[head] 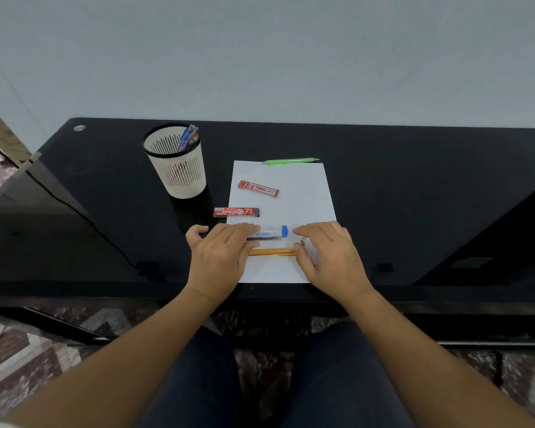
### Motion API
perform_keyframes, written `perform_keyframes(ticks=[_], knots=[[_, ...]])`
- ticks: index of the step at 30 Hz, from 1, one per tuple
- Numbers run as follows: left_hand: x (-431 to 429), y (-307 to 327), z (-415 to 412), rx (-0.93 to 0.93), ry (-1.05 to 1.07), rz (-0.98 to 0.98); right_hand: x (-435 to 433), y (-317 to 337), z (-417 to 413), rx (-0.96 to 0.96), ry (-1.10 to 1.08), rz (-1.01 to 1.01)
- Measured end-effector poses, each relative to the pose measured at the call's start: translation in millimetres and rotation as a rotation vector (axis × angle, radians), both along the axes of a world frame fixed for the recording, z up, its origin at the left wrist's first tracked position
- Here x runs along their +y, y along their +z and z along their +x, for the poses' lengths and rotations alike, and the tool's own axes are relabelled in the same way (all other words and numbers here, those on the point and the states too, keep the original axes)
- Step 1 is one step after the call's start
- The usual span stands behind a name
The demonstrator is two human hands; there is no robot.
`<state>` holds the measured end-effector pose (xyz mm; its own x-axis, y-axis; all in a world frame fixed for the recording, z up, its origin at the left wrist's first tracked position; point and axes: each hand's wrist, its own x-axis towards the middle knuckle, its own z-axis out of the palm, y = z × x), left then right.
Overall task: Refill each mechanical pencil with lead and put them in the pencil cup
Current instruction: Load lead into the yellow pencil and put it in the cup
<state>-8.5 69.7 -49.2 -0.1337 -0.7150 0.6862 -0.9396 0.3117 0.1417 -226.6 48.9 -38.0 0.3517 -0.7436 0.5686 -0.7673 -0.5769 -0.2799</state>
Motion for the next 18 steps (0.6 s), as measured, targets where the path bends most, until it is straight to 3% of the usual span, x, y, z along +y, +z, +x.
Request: perform_keyframes(ticks=[10, 18], knots=[[-3.2, 1.9, 0.3, -0.007, -0.145, 0.072, -3.3, -5.2, -1.6, 0.031, 0.038, -0.049], [-2.7, 3.5, -0.3, -0.005, -0.11, 0.123, -0.9, -3.0, -0.8, -0.021, 0.046, -0.034]])
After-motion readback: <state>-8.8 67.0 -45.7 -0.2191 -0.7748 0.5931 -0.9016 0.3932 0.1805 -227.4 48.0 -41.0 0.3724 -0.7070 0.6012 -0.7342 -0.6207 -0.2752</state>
